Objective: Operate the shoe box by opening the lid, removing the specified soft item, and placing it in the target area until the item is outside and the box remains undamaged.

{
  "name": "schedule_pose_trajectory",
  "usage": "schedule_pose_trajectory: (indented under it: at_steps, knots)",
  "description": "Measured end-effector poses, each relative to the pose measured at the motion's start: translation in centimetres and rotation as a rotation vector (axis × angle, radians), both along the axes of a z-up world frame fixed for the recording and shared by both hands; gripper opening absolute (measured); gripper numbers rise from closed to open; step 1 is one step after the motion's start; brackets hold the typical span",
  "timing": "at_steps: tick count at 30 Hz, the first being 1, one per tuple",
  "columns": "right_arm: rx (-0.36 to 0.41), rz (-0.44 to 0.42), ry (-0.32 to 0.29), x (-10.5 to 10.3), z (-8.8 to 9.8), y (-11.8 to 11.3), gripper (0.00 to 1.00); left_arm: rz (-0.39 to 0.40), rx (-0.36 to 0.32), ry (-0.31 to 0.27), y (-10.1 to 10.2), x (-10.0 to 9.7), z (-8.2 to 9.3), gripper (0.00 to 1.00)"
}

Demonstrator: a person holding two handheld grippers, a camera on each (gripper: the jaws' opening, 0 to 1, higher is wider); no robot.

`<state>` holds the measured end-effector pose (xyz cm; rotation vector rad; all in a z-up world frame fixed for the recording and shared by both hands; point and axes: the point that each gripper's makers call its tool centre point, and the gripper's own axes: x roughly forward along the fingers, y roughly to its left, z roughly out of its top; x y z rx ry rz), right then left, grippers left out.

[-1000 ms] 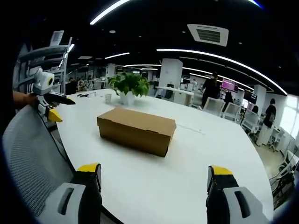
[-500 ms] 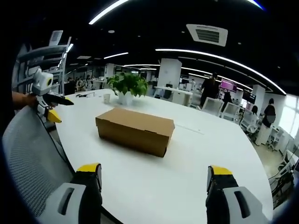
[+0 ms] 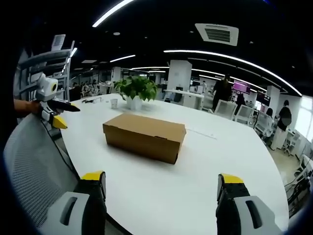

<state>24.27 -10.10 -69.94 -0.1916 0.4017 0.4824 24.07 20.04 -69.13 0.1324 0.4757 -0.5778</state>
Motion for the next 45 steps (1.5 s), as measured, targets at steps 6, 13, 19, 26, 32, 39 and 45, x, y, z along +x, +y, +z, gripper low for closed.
schedule_pose_trajectory:
  at_steps: [6, 13, 19, 26, 32, 39, 45]
  knots:
    - [-0.01, 0.02, 0.008, 0.3, -0.1, 0.1, 0.94, -0.005, -0.007, 0.017, 0.0, 0.1, -0.1, 1.0]
    - [-0.022, 0.052, 0.019, 1.1, -0.5, 0.3, 0.94, 0.011, -0.013, 0.014, 0.7, 1.4, 0.1, 1.0]
    - [0.0, 0.073, 0.028, 1.8, -0.6, 0.7, 0.94, 0.024, -0.029, 0.019, 1.2, 2.9, -0.1, 1.0]
    - [-0.002, 0.105, 0.043, 3.2, -1.4, 1.3, 0.92, 0.021, -0.017, 0.023, 1.2, 4.5, -0.7, 1.0]
    - [-0.006, 0.118, 0.036, 4.9, -1.9, 1.5, 0.91, 0.002, -0.007, 0.032, 0.7, 5.8, -1.7, 0.96]
    - [-0.031, 0.152, 0.036, 6.8, -2.9, 1.3, 0.9, 0.005, 0.008, 0.039, 0.4, 7.4, -2.5, 0.97]
    - [-0.043, 0.169, 0.046, 8.2, -3.8, 1.6, 0.88, 0.007, 0.012, 0.045, 0.2, 8.6, -3.3, 0.96]
